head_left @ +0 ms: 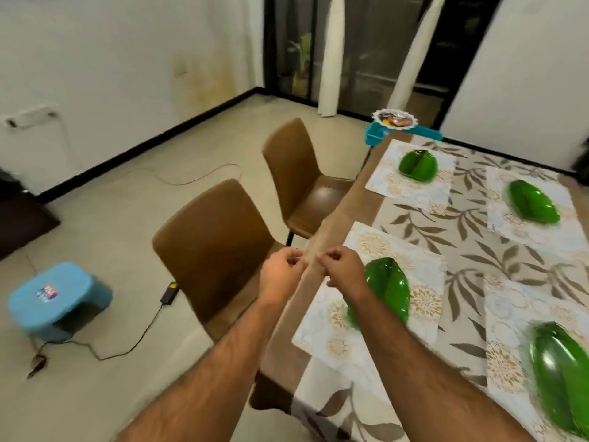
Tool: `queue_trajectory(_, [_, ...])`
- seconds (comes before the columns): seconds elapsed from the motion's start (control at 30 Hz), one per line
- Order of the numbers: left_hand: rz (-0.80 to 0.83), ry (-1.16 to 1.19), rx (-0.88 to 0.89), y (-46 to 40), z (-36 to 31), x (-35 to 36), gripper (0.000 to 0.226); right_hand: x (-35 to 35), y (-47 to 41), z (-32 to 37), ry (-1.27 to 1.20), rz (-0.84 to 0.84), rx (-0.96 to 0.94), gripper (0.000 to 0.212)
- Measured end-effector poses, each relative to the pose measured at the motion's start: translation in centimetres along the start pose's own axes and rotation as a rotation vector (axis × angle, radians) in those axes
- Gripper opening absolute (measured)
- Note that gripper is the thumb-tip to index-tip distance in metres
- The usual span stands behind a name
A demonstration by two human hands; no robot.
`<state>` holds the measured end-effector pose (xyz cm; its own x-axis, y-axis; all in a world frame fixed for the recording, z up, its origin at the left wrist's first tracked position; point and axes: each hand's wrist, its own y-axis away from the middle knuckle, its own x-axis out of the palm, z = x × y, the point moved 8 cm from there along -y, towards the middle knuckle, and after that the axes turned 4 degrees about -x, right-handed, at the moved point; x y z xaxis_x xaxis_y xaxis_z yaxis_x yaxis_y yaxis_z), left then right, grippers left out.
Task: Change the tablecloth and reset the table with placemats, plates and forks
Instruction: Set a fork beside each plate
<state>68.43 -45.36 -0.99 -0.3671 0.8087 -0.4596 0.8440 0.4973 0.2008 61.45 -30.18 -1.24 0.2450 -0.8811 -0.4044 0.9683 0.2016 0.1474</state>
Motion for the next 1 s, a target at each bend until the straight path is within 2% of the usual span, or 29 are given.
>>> queue_trajectory(0.07, [-0.063,0.049,-0.024,-0.1,1.4,-4.5,0.009,3.8,0.4,2.9,-0.029,0.076,-0.047,0.016])
queue_trajectory(0.27, [-0.257,0.148,-0.111,-1.9,8.8,-20.7,0.01,19.8,1.2,11.7,-0.066,0.278,-0.145,0.011])
queue_trajectory(0.57, [-0.274,0.184,-0.129,-8.5,14.5,-41.8,0.021,40.8,1.5,22.9,-0.307,0.311,-0.119,0.014])
queue_trajectory(0.73, [-0.221,0.251,-0.144,-15.0,17.1,-45.8,0.021,47.1,-1.9,24.7,-0.293,0.278,-0.065,0.017])
queue_trajectory(1.0, [-0.114,0.317,-0.11,-28.3,14.6,-46.3,0.023,49.5,-13.6,28.7,-0.339,0.115,-0.056,0.011])
